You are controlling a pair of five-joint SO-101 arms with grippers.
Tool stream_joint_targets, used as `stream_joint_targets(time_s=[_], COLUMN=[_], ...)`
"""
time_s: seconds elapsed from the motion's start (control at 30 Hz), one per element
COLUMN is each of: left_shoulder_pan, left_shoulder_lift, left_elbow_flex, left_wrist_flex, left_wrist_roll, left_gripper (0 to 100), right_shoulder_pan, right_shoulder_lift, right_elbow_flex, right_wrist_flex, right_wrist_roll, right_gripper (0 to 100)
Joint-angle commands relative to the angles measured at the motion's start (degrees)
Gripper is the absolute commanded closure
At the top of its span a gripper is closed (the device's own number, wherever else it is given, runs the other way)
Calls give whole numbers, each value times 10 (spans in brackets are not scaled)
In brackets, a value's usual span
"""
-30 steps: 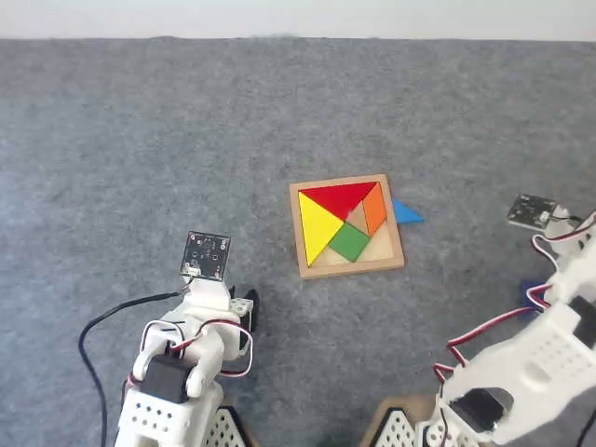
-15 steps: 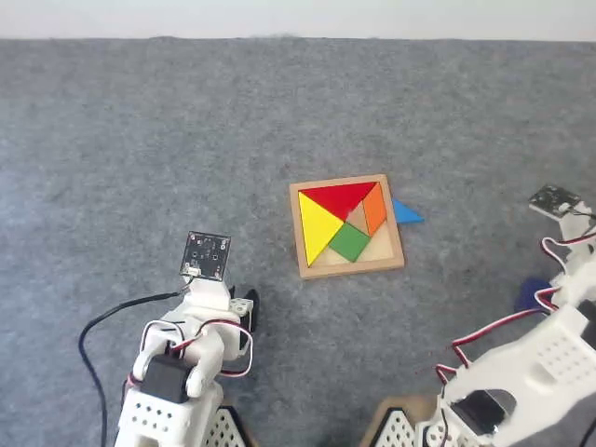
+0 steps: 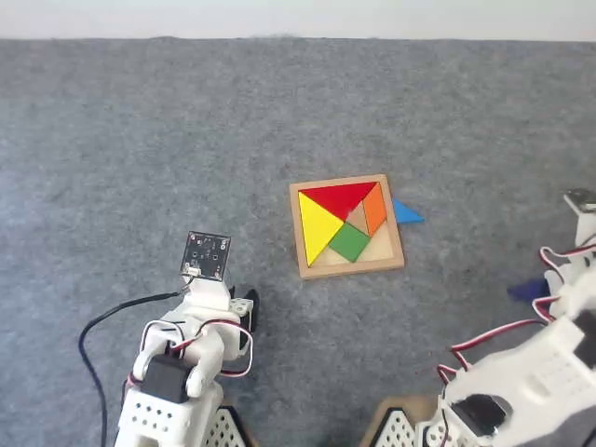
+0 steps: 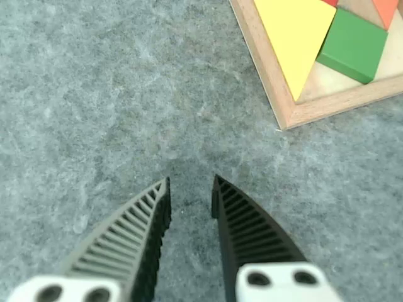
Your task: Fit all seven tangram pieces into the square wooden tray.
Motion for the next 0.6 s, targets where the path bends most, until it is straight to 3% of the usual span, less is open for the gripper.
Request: stream_joint_targets(time_s=[0.0, 0.3, 0.57], left_shoulder_pan=[1, 1, 1], left_shoulder_lift=[-10, -10, -10], left_elbow_flex=[-7, -7, -7], left_wrist_flex=[1, 1, 1], left_wrist_roll=[4, 4, 4], left_gripper=[895, 895, 895], right_shoulder_pan=[5, -79, -130], right_shoulder_lift=[-37, -226, -305], right_elbow_flex=[112, 281, 241], right_wrist_flex=[-22, -80, -47], right_wrist_roll=[-70, -101, -130], right_gripper=[907, 906, 905])
